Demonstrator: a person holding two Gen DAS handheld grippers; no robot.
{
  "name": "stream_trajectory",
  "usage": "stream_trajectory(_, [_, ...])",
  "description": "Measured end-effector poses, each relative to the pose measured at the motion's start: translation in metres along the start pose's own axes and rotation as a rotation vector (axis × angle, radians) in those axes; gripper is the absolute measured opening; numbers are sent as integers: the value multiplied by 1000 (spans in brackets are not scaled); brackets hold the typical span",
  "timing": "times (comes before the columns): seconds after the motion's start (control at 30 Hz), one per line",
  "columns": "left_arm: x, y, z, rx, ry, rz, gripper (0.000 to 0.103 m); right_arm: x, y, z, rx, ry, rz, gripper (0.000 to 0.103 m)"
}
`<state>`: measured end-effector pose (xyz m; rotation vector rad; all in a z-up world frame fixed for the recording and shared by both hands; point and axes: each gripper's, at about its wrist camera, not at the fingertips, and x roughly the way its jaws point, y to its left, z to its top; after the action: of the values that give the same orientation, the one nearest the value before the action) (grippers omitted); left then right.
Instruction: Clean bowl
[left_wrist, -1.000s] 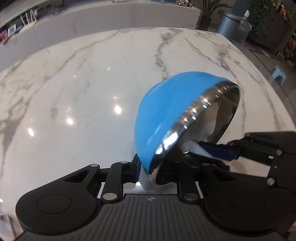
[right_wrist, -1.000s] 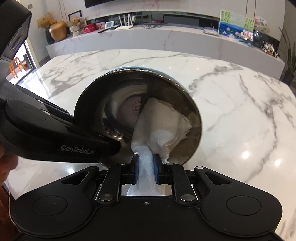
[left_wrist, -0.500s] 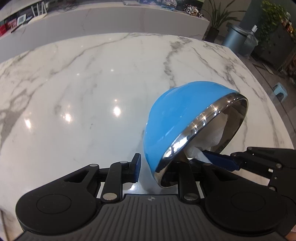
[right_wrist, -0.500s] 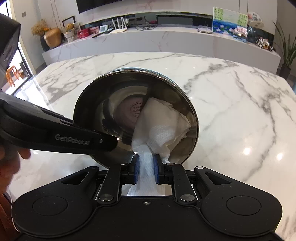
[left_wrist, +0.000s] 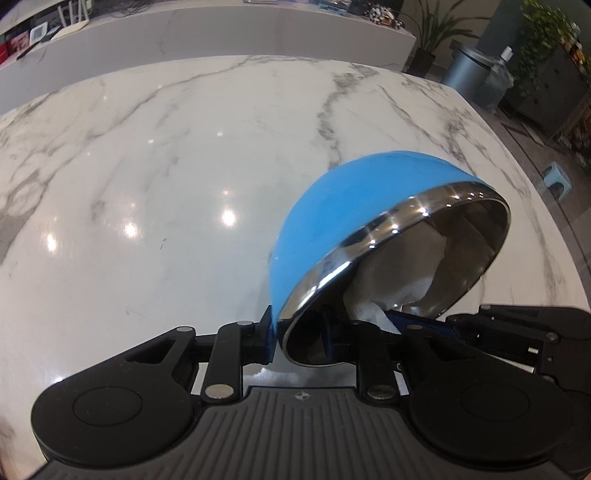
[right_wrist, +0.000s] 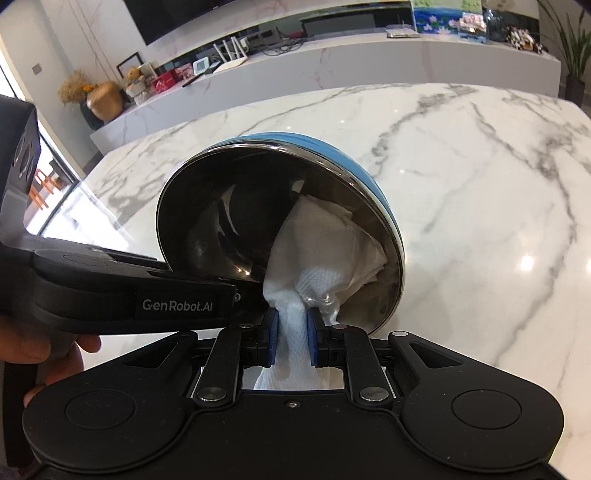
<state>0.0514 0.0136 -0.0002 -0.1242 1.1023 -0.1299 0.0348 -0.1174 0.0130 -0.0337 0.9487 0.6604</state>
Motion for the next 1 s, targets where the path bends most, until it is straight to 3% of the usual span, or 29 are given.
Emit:
stream_trajectory(0.47, [-8, -10, -1, 104, -33, 91, 20, 2, 25, -6, -232, -45, -160, 14])
stream_trajectory(0.67, [-7, 3, 0, 1, -32, 32, 23, 4, 13, -4, -148, -30, -119, 14])
stream_trajectory(1.0, [0, 6, -3, -49, -2, -16, 25, 4, -11, -3, 50, 15, 43, 14])
